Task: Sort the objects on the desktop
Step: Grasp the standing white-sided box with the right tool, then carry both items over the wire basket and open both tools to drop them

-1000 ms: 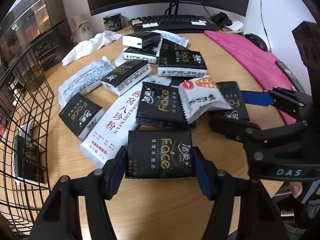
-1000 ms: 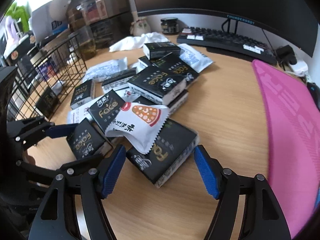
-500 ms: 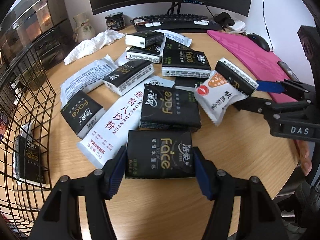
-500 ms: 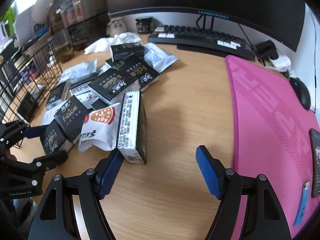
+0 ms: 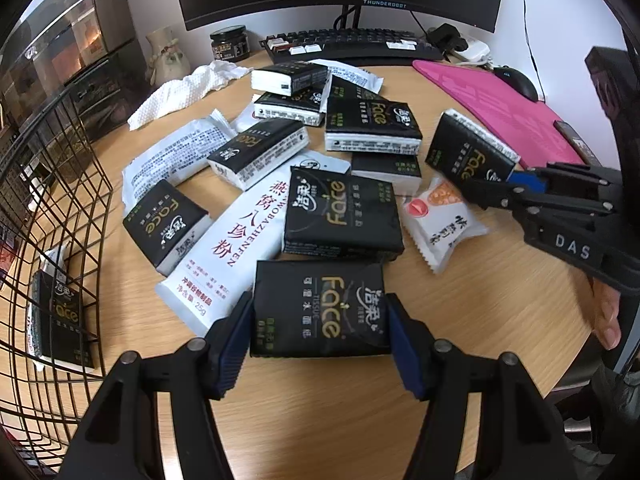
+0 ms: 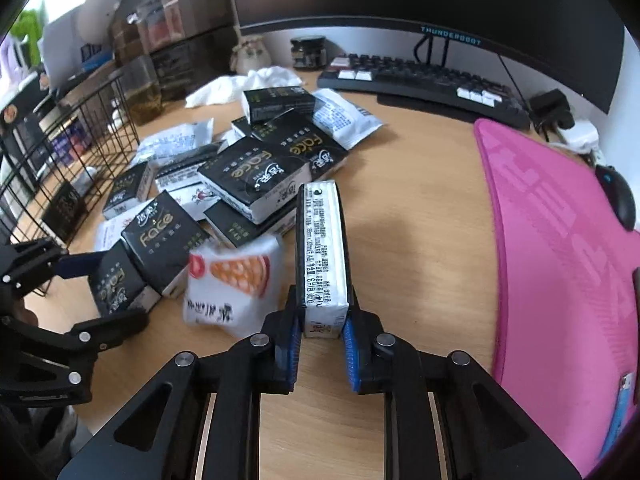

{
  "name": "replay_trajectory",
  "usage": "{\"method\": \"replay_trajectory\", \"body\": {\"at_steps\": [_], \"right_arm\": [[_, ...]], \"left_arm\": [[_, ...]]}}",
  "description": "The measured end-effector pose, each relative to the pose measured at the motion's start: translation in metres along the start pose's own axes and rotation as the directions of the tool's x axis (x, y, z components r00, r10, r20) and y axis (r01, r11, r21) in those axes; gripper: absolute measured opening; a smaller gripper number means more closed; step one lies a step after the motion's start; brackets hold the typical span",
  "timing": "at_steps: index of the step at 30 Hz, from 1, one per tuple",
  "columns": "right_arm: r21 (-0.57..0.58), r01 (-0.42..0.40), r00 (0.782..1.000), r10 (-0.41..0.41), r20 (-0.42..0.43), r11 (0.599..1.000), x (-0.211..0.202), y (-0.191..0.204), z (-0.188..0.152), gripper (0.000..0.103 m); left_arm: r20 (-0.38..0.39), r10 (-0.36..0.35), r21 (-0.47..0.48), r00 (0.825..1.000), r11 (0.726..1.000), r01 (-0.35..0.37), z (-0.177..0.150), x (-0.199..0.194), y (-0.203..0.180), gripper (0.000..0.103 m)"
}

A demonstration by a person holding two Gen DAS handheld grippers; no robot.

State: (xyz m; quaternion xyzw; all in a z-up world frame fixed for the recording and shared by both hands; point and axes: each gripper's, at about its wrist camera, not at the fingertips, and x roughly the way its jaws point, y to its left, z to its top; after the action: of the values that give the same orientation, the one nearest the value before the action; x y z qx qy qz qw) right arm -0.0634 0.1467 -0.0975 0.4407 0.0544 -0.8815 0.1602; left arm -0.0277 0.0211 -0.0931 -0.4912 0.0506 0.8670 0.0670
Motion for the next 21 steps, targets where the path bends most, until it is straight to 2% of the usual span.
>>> {"method": "replay_trajectory", "body": {"at_steps": [10, 21], "right_arm": [[-0.003, 0.008, 0.999, -0.008, 0.046, 1.0, -0.02, -0.001, 0.004, 0.018], [-0.037, -0.005, 0.998, 0.007, 0.062, 0.999, -0.032, 0.016, 0.005, 0.018]], "left_arm": [[0.059, 0.01, 0.005, 0.998, 1.0, -0.01, 0.005, -0.025, -0.003, 0.068], [0.115, 0.022, 0.005, 0.993, 1.0, -0.023, 0.01, -0.051, -0.003, 0.068]]}}
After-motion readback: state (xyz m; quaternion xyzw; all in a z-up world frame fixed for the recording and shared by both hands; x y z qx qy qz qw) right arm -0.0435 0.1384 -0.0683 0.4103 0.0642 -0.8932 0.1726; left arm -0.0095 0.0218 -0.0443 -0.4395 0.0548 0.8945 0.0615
